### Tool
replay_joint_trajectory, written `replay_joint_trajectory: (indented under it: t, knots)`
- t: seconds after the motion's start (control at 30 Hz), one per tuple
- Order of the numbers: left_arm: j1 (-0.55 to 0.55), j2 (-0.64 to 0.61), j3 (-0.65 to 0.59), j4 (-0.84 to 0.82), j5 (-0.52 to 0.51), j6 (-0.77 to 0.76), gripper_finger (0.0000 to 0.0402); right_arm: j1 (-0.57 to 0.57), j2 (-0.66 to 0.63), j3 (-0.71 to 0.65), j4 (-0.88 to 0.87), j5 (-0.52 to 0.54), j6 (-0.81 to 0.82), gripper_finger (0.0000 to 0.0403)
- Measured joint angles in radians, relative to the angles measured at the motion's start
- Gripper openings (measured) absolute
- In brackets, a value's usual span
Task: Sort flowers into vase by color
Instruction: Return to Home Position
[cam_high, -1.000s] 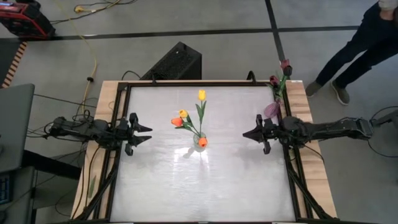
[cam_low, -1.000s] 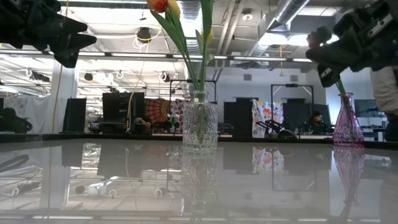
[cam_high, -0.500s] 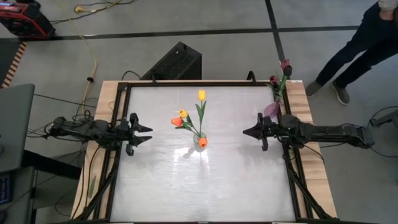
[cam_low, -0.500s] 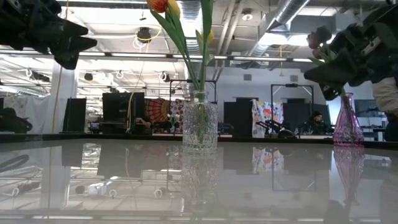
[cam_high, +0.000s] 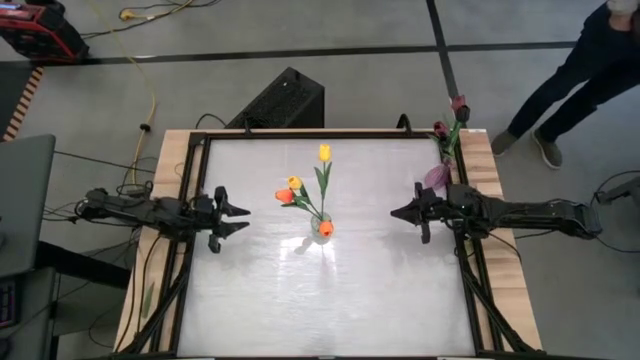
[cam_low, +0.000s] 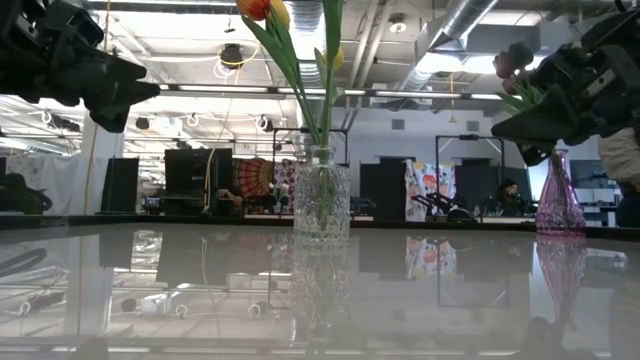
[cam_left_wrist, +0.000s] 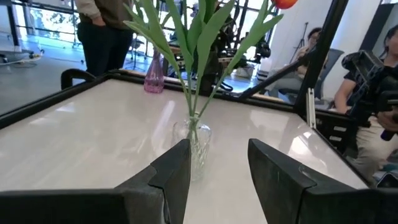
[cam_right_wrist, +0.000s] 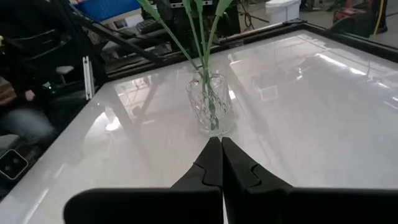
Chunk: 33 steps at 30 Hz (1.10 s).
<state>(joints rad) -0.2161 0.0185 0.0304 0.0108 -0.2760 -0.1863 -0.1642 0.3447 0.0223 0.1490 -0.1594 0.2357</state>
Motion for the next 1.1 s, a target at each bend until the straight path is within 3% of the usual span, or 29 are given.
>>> replay_joint_trajectory:
  t: [0.23,0.47,1.1]
  knots:
    - [0.0,0.001,-0.02,0.052,0.063,0.009,0.0149,0.0,0.0,0.0,0.0,0.001,-0.059,0.0022]
    - [0.0,0.001,-0.021,0.052,0.063,0.026,0.0149,0.0,0.001,0.0,-0.018,0.001,-0.06,0.0049]
    - [0.0,0.001,-0.022,0.052,0.061,0.047,0.0149,0.0,0.001,0.0,-0.019,0.002,-0.06,0.0054]
